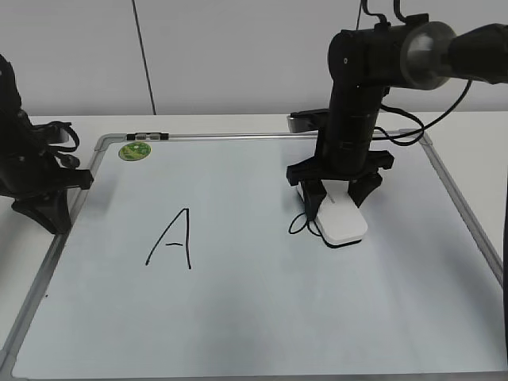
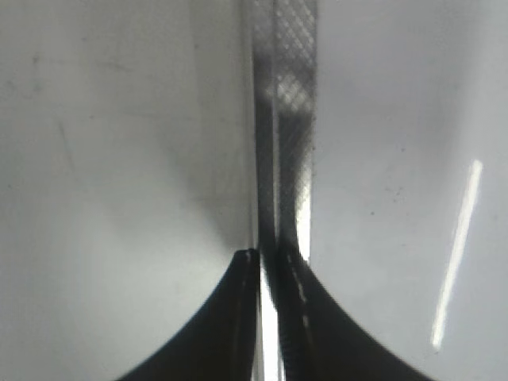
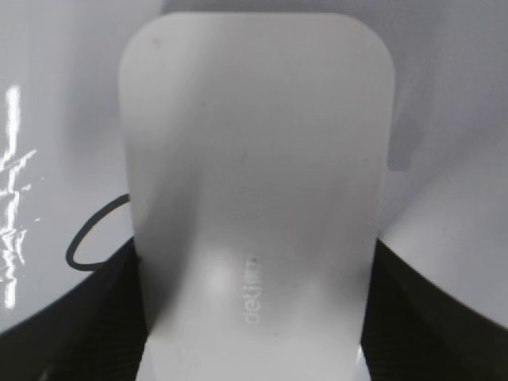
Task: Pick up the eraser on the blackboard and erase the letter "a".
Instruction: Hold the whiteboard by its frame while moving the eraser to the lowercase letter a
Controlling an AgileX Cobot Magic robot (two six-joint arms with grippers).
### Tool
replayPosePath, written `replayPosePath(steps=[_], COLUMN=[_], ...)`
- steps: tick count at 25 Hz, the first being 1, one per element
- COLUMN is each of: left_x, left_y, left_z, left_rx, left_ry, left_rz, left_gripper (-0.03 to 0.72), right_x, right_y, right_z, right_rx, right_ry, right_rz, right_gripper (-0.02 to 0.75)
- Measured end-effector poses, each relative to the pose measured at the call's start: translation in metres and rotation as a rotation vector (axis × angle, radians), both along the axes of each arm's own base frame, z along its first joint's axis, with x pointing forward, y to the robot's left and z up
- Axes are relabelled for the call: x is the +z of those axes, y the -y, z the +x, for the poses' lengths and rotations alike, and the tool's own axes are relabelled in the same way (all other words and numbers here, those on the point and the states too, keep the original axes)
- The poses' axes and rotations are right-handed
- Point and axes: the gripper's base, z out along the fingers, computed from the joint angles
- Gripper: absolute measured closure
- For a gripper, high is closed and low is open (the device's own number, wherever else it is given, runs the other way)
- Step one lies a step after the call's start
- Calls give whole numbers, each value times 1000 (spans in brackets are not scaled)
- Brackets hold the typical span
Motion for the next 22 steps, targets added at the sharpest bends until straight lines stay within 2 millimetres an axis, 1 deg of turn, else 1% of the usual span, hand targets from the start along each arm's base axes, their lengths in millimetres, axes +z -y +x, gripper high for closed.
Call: replayPosePath(steps=[4,7,8,9,11,14,18,20,22], left_x=[0,0,0,0,0,0,0,0,0], left_y=[0,0,0,0,0,0,0,0,0], left_z=[0,0,0,0,0,0,-1,-1,-1], left_rx=[0,-1,-1,-1,-1,-1,-1,-1,-1], left_ry=[-2,-4,-4,-4,-4,-4,-5,-5,-5], left_rz=[0,0,0,0,0,0,0,0,0], left_gripper=[644,644,644,644,644,644,644,644,644], right_x=[-2,-3,-3,-2,-3,-3,-3,-3,-3], right_y=[-9,-29,-29,-43,-61,-79,-82,-80,-72], right_z=[-2,-11,-11,-17,-27,-37,-38,-37,-32], right_rx=[22,68,68,94,124,149,151,149,127], right_ry=[-2,-4,-4,-11,-30,-51,-53,-50,-47], right_rz=[-7,-1,-1,16,57,102,109,103,95], right_gripper=[218,218,218,218,218,218,218,218,218])
